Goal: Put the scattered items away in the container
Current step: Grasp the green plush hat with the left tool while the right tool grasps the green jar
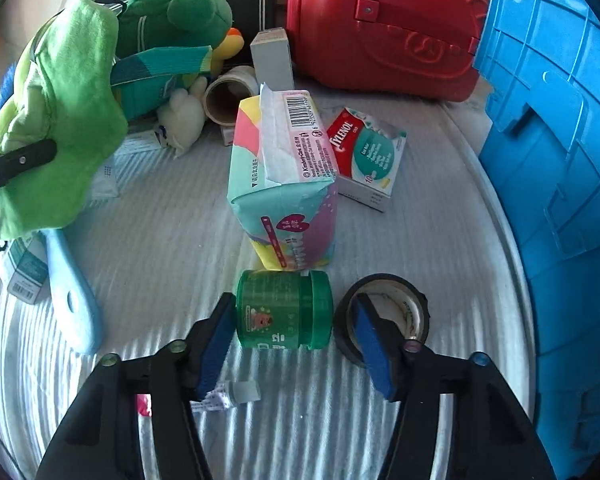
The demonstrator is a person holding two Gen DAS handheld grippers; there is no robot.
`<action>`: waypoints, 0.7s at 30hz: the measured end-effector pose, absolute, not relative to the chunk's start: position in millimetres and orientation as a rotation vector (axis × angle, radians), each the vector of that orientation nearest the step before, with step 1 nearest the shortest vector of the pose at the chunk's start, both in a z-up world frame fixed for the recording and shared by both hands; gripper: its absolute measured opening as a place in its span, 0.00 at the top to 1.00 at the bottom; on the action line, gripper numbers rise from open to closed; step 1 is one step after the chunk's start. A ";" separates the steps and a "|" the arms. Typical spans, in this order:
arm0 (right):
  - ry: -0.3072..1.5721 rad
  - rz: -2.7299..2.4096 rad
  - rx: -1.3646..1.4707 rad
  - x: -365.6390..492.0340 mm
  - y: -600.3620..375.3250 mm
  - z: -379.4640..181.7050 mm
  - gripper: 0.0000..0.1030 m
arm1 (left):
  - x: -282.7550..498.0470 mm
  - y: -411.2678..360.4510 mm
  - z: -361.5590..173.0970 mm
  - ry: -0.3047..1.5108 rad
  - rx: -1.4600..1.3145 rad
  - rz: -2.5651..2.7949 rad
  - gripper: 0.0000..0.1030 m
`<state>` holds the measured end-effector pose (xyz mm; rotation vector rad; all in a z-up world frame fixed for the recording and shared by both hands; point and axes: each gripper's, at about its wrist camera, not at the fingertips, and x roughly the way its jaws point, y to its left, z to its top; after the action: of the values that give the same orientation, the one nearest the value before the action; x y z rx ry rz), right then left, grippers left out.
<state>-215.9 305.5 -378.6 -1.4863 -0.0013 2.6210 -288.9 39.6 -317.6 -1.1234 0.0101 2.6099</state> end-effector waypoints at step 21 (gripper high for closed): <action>0.037 2.707 -1.546 -158.9 273.5 -323.3 0.57 | -198.3 -15.8 -252.8 -0.035 -1.132 2.651 0.82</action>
<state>-158.9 273.5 -323.3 -1.5459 0.0375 2.7067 -198.3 -15.8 -252.8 -1.1324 -0.0353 2.6507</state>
